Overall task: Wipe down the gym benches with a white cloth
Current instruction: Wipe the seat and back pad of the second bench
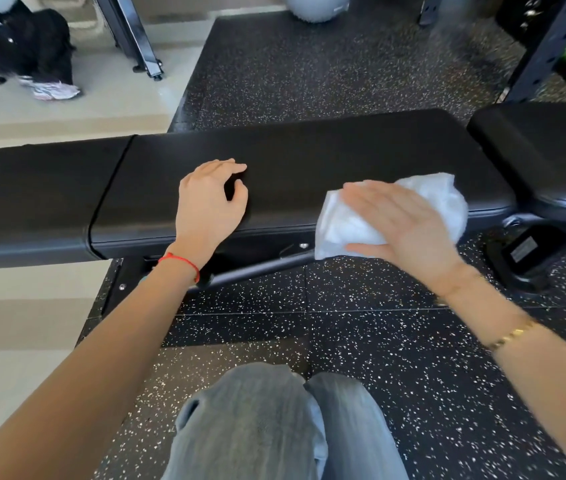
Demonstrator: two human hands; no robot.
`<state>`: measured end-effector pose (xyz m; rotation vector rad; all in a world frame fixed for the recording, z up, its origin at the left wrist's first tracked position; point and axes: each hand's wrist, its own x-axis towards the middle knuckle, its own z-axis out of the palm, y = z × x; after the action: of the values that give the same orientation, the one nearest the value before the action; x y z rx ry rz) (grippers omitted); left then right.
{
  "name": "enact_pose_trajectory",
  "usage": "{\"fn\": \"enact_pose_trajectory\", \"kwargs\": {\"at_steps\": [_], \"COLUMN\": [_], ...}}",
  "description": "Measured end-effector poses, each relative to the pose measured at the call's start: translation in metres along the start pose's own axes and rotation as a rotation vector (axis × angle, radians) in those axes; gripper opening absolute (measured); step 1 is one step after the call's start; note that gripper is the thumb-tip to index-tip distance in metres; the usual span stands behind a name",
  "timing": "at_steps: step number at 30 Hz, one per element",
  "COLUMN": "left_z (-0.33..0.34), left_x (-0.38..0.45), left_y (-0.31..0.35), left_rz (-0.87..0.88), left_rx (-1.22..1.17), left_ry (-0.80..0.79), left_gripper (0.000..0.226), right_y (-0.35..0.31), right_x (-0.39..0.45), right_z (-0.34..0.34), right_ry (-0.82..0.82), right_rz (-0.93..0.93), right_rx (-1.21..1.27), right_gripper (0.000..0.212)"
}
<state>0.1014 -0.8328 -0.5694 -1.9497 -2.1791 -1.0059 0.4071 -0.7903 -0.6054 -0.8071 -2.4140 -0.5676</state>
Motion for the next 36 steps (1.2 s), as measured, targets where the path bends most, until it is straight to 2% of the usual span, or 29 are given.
{"fn": "enact_pose_trajectory", "kwargs": {"at_steps": [4,10,12,14,16,20,26,28,30,34,36], "left_z": [0.002,0.002,0.001,0.0,-0.001,0.001,0.0,-0.001,-0.002,-0.001,-0.002], "left_x": [0.001,0.001,0.001,0.0,0.0,-0.001,-0.001,0.0,0.0,0.0,0.0], "left_y": [0.002,0.001,-0.001,-0.002,-0.002,0.002,0.004,0.004,0.006,0.01,0.011], "left_rz": [-0.016,0.024,0.032,0.036,0.033,0.011,0.007,0.006,0.014,0.055,0.065], "left_rx": [0.004,0.024,0.035,0.035,0.024,0.025,0.037,0.033,0.036,0.026,0.019], "left_ry": [0.01,0.016,0.014,0.005,0.003,0.001,-0.033,-0.041,-0.035,-0.003,-0.002], "left_gripper": [0.033,0.032,0.032,0.032,0.032,0.032,0.034,0.034,0.033,0.029,0.029], "right_y": [0.013,-0.066,-0.073,-0.053,-0.018,0.029,-0.042,-0.047,-0.028,0.043,0.061], "right_x": [-0.008,0.049,0.056,0.042,0.013,-0.022,0.035,0.041,0.026,-0.034,-0.046], "right_z": [0.001,0.023,0.024,0.02,0.011,-0.001,0.019,0.018,0.011,-0.012,-0.018], "right_ry": [0.083,0.015,0.008,0.004,-0.017,0.018,0.008,-0.013,-0.037,-0.047,-0.043], "right_rz": [0.051,-0.045,-0.074,-0.08,-0.007,0.065,-0.015,-0.054,-0.05,0.108,0.127], "right_rx": [-0.062,-0.097,-0.081,-0.018,0.02,-0.059,-0.031,-0.032,-0.007,0.005,-0.035], "right_gripper": [0.07,0.074,0.074,0.071,0.068,0.07,0.072,0.073,0.071,0.069,0.07]}}
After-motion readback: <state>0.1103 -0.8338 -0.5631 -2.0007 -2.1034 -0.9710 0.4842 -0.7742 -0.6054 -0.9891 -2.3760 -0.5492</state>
